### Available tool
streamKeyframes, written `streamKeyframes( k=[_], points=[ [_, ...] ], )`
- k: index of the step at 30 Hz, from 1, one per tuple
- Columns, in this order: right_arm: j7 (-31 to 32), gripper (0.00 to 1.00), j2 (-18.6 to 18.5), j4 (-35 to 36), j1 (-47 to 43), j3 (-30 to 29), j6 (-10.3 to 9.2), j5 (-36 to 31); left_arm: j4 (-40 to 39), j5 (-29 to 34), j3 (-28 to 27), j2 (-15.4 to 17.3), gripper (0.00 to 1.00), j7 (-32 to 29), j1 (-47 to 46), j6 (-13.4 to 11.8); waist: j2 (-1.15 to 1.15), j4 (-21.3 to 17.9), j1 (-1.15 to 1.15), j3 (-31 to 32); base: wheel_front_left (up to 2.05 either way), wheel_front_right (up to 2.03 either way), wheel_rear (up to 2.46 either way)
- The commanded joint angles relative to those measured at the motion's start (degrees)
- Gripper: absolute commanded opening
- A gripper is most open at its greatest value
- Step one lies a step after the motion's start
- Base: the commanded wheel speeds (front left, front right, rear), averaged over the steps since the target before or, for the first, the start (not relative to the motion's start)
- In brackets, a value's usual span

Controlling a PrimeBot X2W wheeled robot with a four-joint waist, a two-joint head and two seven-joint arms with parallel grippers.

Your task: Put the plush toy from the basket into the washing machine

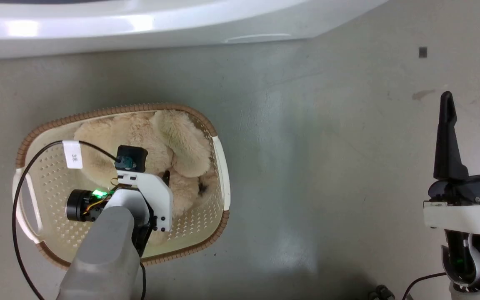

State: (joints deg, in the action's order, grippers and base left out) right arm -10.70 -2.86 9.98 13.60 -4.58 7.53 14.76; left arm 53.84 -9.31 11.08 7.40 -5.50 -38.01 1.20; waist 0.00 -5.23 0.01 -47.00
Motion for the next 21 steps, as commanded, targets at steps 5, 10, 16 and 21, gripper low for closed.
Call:
streamKeyframes(
  k=[5, 10, 16, 21],
  points=[
    [-1.06, 1.0, -0.01, 0.59, 2.29, -0.26, -0.03, 1.14, 4.11, -0.93, 1.41, 0.12, 1.0, 0.71, -3.53, 0.24, 0.0, -0.01, -0.01, -2.6, 0.0, 0.0, 0.0],
    [-1.66, 1.0, -0.01, 0.36, 3.22, -0.28, -0.03, 1.81, 7.06, -1.5, 2.67, -0.08, 0.0, 1.17, -4.86, 0.83, 0.0, 0.2, -0.01, -3.37, 0.0, 0.0, 0.0],
    [-2.37, 1.0, -0.01, -0.08, 4.37, -0.27, -0.04, 2.69, 10.57, -2.53, 3.92, -0.09, 0.0, 1.81, -6.48, 1.72, 0.0, 0.31, -0.01, -3.23, 0.0, 0.0, 0.0],
    [-2.85, 1.0, -0.01, -1.19, 4.54, -0.36, -0.04, 3.15, 12.93, -3.52, 4.54, -0.21, 0.0, 2.99, -7.01, 2.37, 0.0, 0.4, -0.01, -1.95, 0.0, 0.0, 0.0]
  ],
)
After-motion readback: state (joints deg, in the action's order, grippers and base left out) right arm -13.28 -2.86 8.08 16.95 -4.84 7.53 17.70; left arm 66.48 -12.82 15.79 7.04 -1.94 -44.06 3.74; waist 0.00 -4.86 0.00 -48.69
